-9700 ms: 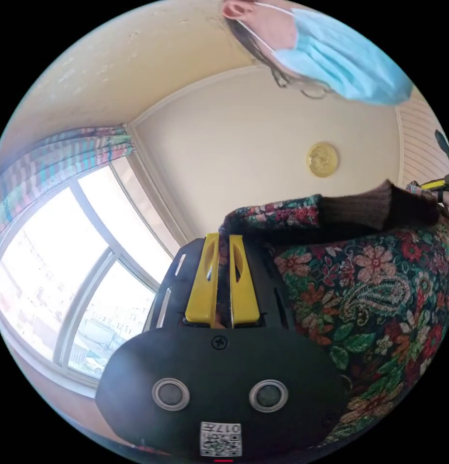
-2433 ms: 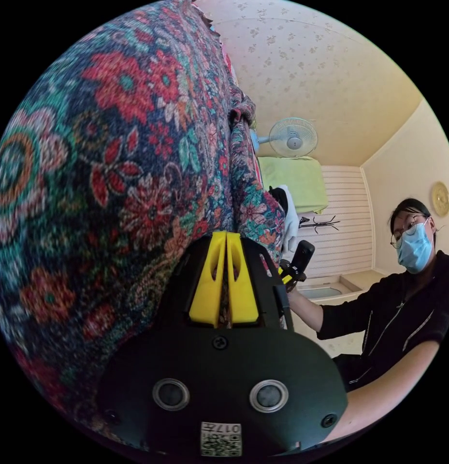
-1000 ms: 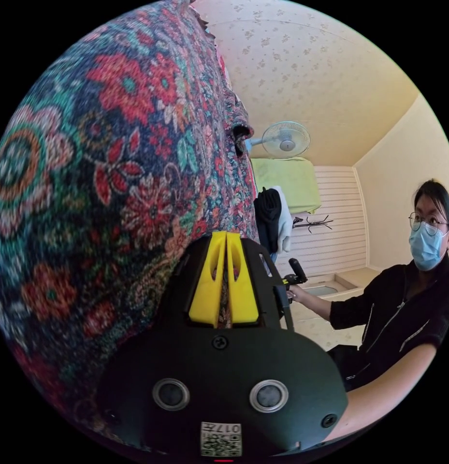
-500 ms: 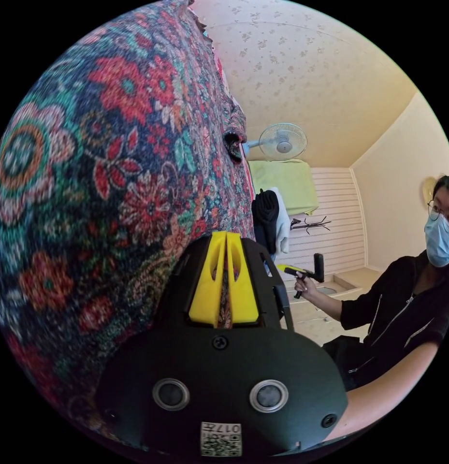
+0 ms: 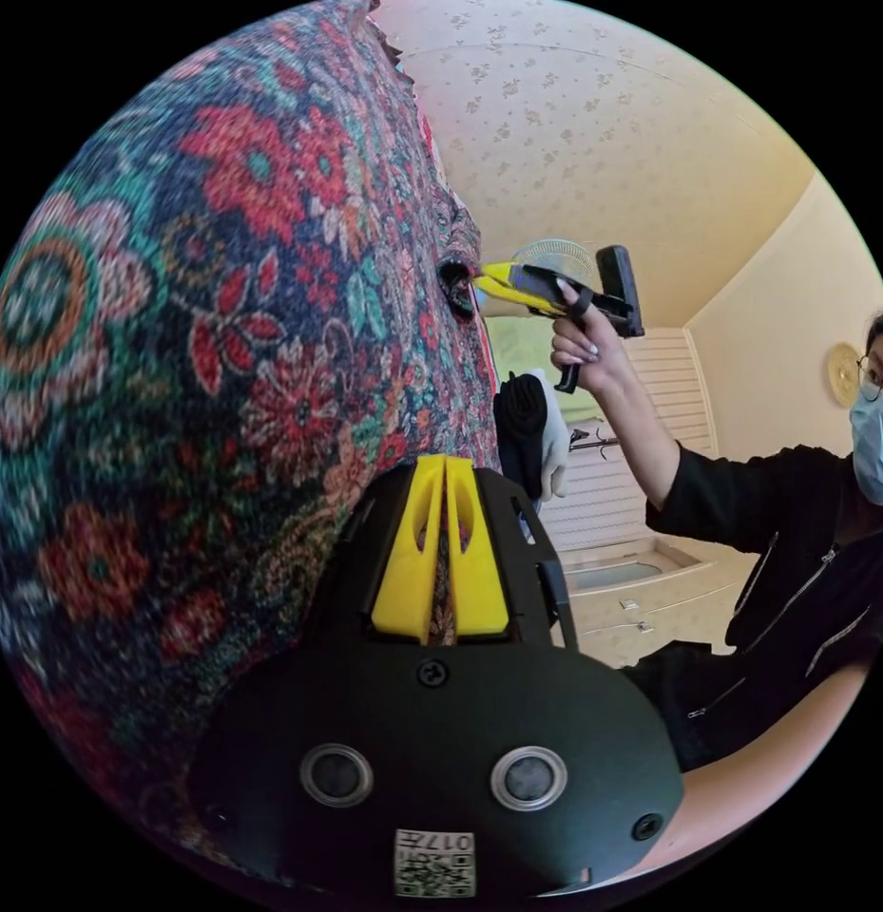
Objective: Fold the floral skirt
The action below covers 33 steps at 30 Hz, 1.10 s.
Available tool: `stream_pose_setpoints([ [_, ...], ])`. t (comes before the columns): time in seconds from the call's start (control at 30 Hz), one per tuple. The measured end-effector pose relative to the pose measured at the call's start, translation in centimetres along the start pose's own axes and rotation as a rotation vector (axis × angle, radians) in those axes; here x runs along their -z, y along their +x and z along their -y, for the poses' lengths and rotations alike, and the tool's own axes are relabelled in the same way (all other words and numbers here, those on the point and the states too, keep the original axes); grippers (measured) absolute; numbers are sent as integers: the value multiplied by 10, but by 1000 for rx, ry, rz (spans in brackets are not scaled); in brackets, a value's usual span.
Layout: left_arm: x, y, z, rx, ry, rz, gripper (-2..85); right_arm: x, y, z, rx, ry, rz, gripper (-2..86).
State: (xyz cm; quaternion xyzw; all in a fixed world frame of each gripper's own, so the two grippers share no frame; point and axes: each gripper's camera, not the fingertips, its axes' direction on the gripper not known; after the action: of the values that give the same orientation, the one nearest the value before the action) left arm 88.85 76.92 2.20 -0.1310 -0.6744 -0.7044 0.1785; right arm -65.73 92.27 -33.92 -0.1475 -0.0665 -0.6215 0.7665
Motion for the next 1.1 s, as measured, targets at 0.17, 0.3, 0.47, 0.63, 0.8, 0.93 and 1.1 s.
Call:
stream_pose_setpoints([
  [0.17, 1, -6, -1, -3, 2, -5, -7, -33, 22, -55, -373, 292, 80, 83],
  [0.3, 1, -13, -2, -9, 4, -9, -7, -26, 40, -83, -417, 455, 136, 42],
  [0.47, 1, -21, -3, -11, 6, -14, -7, 64, 110, -138, -325, 721, 363, 32],
  [0.63, 0, -30, -4, -15, 7, -22, -7, 121, 250, -212, -405, 1018, 707, 27],
  [0.8, -3, -41, -4, -23, 9, -23, -7, 61, 349, -303, -793, 1481, 1109, 24],
  [0.93, -5, -48, -4, -23, 10, -22, -7, 61, 309, -276, -697, 1462, 1128, 25],
  [1.1, -11, -61, -4, -23, 11, -21, -7, 11, 204, -173, -329, 1470, 1671, 27],
])
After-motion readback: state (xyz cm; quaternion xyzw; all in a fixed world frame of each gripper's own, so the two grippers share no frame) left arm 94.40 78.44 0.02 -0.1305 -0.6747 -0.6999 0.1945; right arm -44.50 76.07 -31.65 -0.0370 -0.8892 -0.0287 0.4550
